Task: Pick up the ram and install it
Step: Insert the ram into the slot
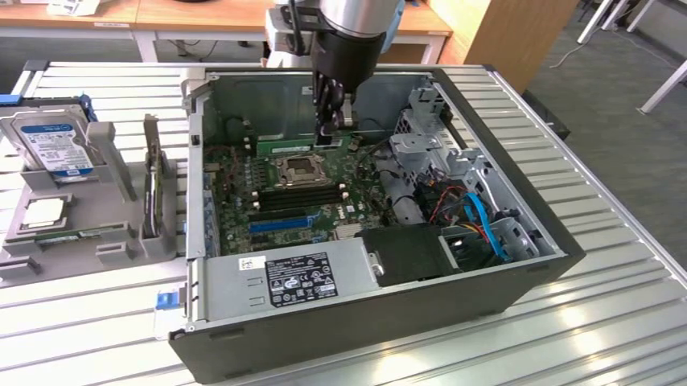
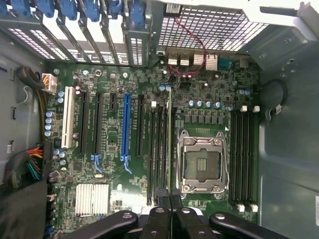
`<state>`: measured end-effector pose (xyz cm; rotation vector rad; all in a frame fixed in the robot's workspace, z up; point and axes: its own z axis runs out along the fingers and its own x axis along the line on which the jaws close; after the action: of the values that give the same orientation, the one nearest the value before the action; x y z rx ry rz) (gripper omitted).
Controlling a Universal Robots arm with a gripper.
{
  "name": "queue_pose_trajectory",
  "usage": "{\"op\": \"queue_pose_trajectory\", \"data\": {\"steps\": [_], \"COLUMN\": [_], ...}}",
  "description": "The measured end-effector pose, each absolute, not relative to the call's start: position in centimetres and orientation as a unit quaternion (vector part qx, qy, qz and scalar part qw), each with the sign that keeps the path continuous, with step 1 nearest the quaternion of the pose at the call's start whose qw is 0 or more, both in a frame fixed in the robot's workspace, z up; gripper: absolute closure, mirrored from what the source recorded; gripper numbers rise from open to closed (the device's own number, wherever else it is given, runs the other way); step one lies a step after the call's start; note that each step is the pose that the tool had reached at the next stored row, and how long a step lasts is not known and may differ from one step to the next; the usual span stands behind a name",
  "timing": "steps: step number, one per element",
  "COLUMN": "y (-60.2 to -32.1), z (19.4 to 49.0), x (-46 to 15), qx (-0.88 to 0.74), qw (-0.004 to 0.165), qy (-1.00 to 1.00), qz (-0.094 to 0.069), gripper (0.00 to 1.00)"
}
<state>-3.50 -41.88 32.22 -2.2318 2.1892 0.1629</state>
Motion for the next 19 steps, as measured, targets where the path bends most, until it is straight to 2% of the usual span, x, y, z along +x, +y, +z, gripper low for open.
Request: {"op": "queue_pose_trajectory", "data": {"steps": [19], "y": [-41.9], "z": [29.2], "x": [-3.5], "qx": [-0.712], "qw": [0.006], "qy": [0.701], "qz": [0.052], "gripper": [0.88]}}
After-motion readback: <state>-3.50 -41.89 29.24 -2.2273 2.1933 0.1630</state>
